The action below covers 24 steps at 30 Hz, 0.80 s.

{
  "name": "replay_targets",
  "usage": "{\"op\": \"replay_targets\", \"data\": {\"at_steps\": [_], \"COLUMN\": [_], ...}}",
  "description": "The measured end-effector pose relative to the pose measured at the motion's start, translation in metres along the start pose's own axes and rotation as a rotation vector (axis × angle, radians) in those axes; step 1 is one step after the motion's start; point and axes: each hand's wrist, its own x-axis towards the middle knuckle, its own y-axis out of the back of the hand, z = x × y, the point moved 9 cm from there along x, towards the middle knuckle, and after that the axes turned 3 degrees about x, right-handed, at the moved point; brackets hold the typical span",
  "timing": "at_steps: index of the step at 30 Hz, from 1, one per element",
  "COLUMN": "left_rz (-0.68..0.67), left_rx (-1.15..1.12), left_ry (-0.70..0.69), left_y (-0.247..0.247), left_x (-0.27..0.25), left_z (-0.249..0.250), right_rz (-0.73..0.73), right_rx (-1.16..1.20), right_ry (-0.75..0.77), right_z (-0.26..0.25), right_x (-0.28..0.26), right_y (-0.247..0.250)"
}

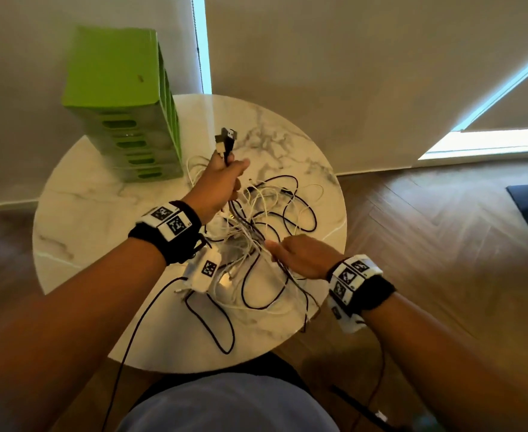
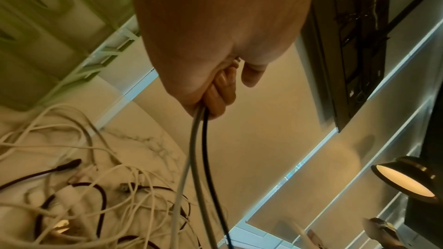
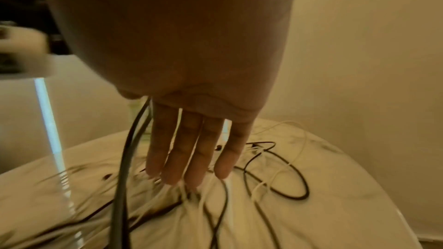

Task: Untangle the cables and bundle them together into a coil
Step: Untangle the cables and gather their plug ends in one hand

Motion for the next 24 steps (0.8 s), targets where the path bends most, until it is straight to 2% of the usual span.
{"op": "replay_targets", "data": {"at_steps": [3,8,12,15,18,21,22,24], "left_rz": [0.004,0.031,0.043,0.041,0.055,0.052,0.053,0.056], "left_rx": [0.044,0.097,0.097,0.111,0.124,0.112,0.109,0.111], "left_ry": [0.021,0.046,0.069,0.066,0.07,0.063,0.063,0.066], "left_y": [0.001,-0.002,-0.006,-0.012,-0.014,-0.016,-0.015,-0.012], "left_x": [0.004,0.014,0.019,0.023,0.025,0.027,0.027,0.027], "left_z": [-0.011,-0.022,-0.028,-0.029,-0.029,-0.03,-0.03,-0.031], "right_rz": [0.082,0.172,0.208,0.184,0.176,0.087,0.1,0.235], "right_rx": [0.116,0.036,0.035,0.0,0.056,0.031,0.013,0.05], "right_ry": [-0.109,-0.304,-0.388,-0.334,-0.187,-0.047,-0.021,-0.074], "right_z": [0.045,0.134,0.157,0.162,0.129,0.099,0.096,0.103], "right_x": [0.024,0.068,0.089,0.112,0.12,0.12,0.118,0.113], "right_y": [0.038,0.052,0.053,0.048,0.05,0.047,0.051,0.072]}}
